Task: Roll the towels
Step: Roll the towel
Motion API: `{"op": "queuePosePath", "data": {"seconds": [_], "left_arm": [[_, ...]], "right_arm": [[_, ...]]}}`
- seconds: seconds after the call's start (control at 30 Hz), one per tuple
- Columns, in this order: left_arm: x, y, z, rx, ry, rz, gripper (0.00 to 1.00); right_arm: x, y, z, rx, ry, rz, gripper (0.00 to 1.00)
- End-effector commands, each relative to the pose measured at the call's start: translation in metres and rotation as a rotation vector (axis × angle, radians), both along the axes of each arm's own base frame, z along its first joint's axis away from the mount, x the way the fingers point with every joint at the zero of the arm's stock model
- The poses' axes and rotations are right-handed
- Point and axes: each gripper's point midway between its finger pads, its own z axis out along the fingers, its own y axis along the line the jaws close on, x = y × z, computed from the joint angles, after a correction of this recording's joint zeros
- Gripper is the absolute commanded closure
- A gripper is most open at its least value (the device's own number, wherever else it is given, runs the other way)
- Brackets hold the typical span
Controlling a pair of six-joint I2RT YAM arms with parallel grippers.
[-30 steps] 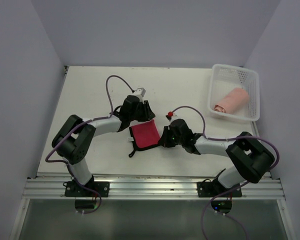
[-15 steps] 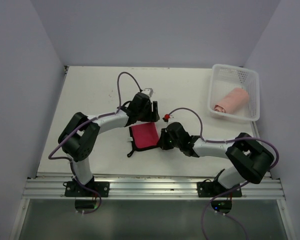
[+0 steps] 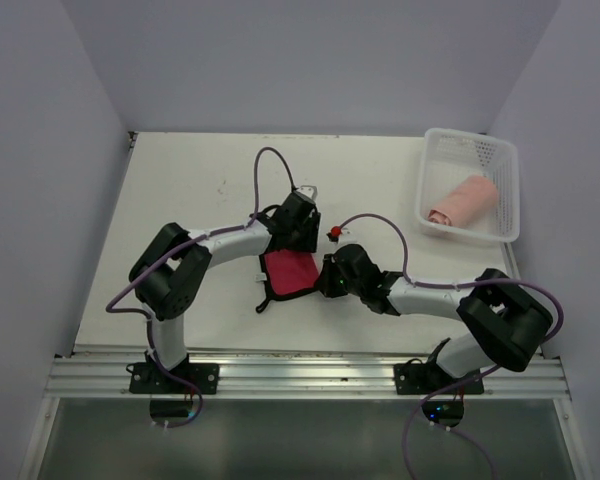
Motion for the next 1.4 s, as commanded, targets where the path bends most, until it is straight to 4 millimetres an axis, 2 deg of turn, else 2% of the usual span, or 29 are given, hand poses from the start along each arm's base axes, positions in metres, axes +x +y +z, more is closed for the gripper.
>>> {"op": "queuePosePath", "data": {"seconds": [0.0,0.17,0.4,0.6,0.8,0.97,1.13,1.37], "left_arm": [[0.008,0.007,0.010,0.053,-0.039,0.007,0.44],[0.011,0.009,0.016,0.073,-0.061,0.020,0.46],[0.021,0.010,0.043,0.099,-0.153,0.043,0.46],[0.015,0.005,0.059,0.046,-0.160,0.051,0.46],[0.000,0.005,0.050,-0.003,-0.101,0.066,0.45],[-0.006,-0.001,0.028,-0.030,-0.051,0.068,0.44],[-0.004,-0.004,0.012,-0.022,-0.027,0.072,0.44],[0.007,-0.005,0.003,0.002,-0.045,0.097,0.44]], "right_arm": [[0.007,0.000,0.010,0.008,-0.045,-0.022,1.00],[0.008,0.001,0.009,0.007,-0.038,-0.025,1.00],[0.007,0.003,0.004,0.005,-0.024,-0.019,1.00],[0.006,0.002,0.002,-0.002,-0.020,-0.022,1.00],[0.006,0.000,-0.001,-0.005,-0.020,-0.030,1.00],[0.005,0.001,-0.002,0.002,-0.018,-0.029,1.00],[0.005,-0.001,0.000,0.000,-0.025,-0.032,1.00],[0.004,0.000,0.002,0.011,-0.030,-0.023,1.00]]}}
